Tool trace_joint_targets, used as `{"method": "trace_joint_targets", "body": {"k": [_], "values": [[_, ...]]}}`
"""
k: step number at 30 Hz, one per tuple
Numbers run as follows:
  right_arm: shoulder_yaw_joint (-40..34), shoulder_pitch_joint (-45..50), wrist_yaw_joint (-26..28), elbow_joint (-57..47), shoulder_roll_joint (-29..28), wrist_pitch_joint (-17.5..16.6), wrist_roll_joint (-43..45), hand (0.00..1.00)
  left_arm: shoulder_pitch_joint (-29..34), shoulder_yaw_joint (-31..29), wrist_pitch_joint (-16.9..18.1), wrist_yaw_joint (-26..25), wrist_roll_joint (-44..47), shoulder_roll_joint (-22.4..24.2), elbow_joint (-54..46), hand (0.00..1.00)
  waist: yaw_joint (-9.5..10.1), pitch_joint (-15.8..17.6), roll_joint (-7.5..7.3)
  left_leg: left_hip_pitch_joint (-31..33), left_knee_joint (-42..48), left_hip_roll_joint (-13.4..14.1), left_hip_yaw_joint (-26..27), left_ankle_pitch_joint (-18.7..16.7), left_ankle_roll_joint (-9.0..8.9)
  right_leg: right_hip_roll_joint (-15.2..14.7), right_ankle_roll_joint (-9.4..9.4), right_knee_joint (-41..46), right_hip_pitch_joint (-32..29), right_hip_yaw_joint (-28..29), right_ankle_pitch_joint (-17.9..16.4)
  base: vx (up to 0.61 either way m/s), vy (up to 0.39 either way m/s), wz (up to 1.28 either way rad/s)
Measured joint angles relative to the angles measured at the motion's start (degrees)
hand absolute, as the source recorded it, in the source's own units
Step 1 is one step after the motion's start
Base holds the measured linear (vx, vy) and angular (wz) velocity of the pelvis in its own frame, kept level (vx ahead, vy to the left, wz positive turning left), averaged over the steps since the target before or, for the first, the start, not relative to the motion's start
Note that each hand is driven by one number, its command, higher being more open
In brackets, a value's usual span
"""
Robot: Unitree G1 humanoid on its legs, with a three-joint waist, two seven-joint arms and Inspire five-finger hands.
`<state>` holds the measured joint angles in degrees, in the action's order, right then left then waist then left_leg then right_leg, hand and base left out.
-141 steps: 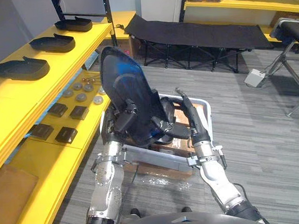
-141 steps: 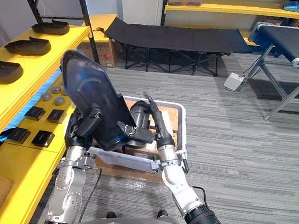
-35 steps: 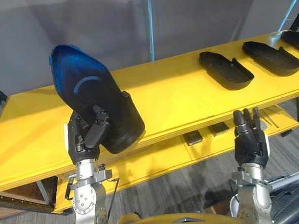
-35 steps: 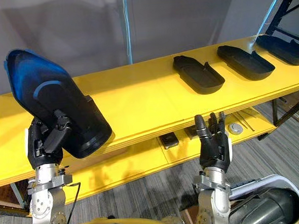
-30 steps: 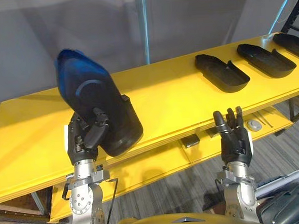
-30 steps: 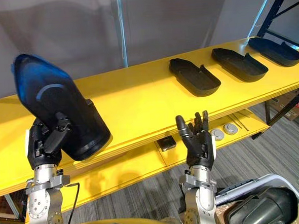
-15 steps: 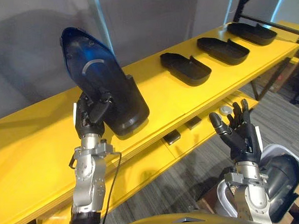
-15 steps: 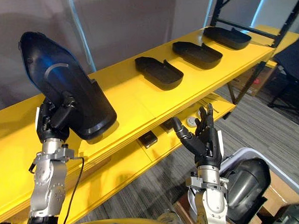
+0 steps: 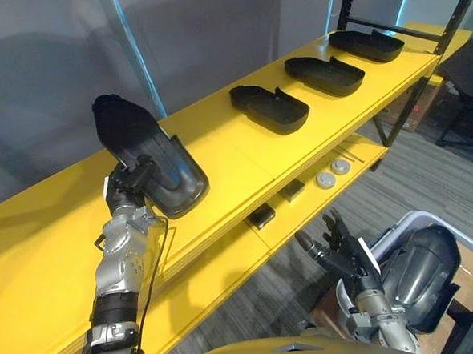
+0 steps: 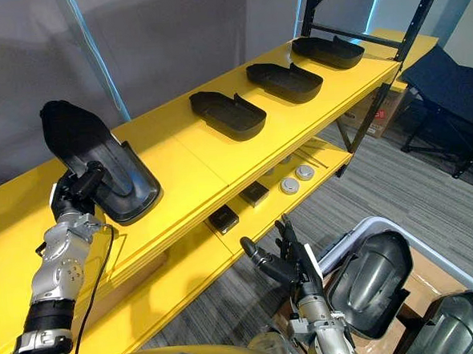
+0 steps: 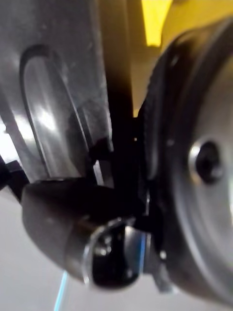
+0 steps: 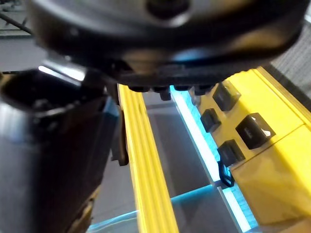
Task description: Walk over and take three plastic housings, then place them on the shelf
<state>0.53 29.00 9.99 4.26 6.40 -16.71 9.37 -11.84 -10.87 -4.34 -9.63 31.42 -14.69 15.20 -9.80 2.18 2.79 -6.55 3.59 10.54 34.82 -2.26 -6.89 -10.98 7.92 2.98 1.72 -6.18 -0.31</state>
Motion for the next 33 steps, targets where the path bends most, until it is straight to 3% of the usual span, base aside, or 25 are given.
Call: {"method": "trace_joint_targets", "body": {"k": [9,13,23,24,33], "values": [[2.5,0.5,0.0,4.6,0.7,1.9,0.1,1.0,-7.1,4.2,-3.0,4.0,5.6,-2.3,9.9,0.0,-1.56,0.6,0.15,0.0,-2.9,-0.5,-0.1,1.8,-0.22,0.1,-0.17,0.0,-1.0,0.2,0.0,0.0,0.0,0.0],[2.9,0.4,-0.9,4.9,1.3,1.9,0.4,1.0,-11.2,5.8,-3.4,4.5,7.3,-3.2,11.5,0.0,-1.76,2.7,-0.11,0.1,-3.0,-0.5,1.0,1.9,-0.16,0.5,-0.29,0.9,-2.3,1.6,-0.1,-0.02,-0.009,-0.12],[4.7,0.4,-1.9,6.3,2.4,2.0,0.6,1.0,-16.0,5.6,-3.5,0.5,8.5,-3.9,14.4,0.0,-3.95,5.0,-0.88,-1.2,-2.6,0.2,3.3,1.7,-0.44,1.3,-0.51,1.1,-2.7,3.7,0.0,-0.01,-0.01,-0.12],[4.7,0.4,-2.0,7.0,2.4,2.0,0.7,1.0,-16.3,5.5,-3.5,0.1,8.5,-3.9,14.5,1.0,-4.09,5.4,-0.89,-1.3,-2.6,0.1,3.4,1.7,-0.47,1.3,-0.51,1.1,-2.7,3.8,0.0,-0.05,-0.019,-0.05],[7.3,0.3,-3.0,8.4,2.7,2.0,2.8,1.0,-20.5,5.4,-3.3,-4.6,8.4,-5.6,16.3,1.0,-4.59,7.8,-1.46,-0.6,-1.8,0.3,4.6,1.5,-0.51,1.4,-0.67,1.9,-4.6,5.0,0.4,-0.04,-0.011,-0.08]]}}
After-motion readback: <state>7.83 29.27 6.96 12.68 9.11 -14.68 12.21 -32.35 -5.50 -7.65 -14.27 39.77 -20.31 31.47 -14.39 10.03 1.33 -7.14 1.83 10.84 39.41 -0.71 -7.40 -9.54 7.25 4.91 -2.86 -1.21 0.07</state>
